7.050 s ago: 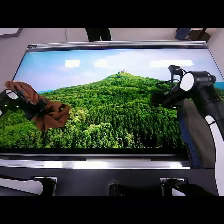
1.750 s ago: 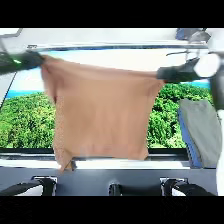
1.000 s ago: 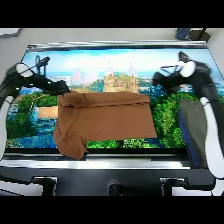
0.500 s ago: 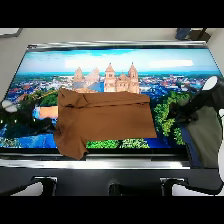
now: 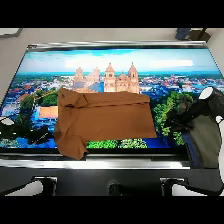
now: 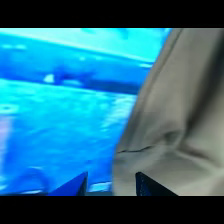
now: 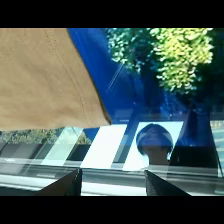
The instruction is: Fold the shirts.
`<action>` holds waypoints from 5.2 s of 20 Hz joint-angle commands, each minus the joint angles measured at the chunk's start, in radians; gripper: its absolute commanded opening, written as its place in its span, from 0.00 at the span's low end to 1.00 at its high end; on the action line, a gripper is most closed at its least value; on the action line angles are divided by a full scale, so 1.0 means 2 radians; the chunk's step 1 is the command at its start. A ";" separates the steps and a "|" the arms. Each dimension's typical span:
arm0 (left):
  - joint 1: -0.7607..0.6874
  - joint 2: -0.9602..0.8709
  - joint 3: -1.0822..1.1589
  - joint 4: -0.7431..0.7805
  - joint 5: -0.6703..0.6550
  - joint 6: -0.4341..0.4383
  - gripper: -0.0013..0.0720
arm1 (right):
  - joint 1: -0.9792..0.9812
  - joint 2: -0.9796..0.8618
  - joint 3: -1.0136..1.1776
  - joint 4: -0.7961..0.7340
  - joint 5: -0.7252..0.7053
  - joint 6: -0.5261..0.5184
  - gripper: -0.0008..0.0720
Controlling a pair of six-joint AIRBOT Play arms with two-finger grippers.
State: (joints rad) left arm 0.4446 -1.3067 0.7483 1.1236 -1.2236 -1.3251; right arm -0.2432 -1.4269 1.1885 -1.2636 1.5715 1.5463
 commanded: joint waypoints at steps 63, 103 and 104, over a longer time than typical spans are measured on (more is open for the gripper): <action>-0.108 0.009 0.233 -0.010 0.082 -0.055 0.05 | 0.099 -0.076 0.226 -0.078 -0.132 0.065 0.08; -0.104 -0.111 0.277 0.053 -0.161 -0.044 0.64 | 0.045 -0.072 0.131 -0.083 -0.004 0.043 0.63; -0.091 -0.090 0.259 0.048 -0.162 -0.044 0.64 | 0.027 -0.060 0.129 -0.072 0.013 0.036 0.63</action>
State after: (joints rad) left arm 0.2077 -1.5524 1.2968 1.2312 -1.5269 -1.4170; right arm -0.1173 -1.6070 1.4521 -1.4517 1.5230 1.6455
